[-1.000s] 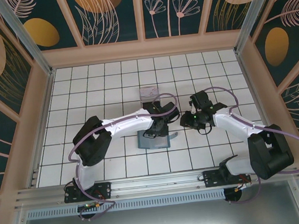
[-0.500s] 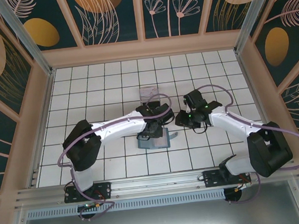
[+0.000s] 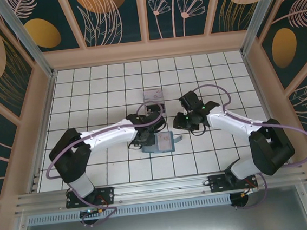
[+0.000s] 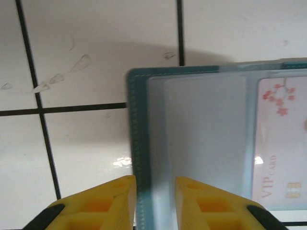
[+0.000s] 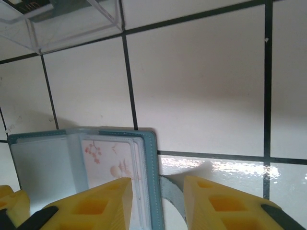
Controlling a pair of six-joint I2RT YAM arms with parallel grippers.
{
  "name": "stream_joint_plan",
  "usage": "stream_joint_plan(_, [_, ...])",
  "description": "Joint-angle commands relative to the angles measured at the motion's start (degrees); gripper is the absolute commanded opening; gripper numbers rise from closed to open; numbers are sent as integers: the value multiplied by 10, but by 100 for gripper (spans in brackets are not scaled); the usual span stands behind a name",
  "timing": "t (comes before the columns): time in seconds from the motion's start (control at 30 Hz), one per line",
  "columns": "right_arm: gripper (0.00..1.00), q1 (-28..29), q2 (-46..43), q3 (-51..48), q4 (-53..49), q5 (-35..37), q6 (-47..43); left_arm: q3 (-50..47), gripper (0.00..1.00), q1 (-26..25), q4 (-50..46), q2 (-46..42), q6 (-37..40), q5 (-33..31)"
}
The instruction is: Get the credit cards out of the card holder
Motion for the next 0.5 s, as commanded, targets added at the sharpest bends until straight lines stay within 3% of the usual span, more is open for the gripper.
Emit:
stream_joint_plan(0.0, [34,13,11,26,-24,19,16,-34,30,21,49,-45,4,24])
stream_joint_plan(0.23, [33,48,41,41,-24,15,25,-57,31,38,122,-97,16,78])
stream_joint_plan(0.47, [30,68,59,19,-2,-2,35,-52,26,38,232,-61,1,180])
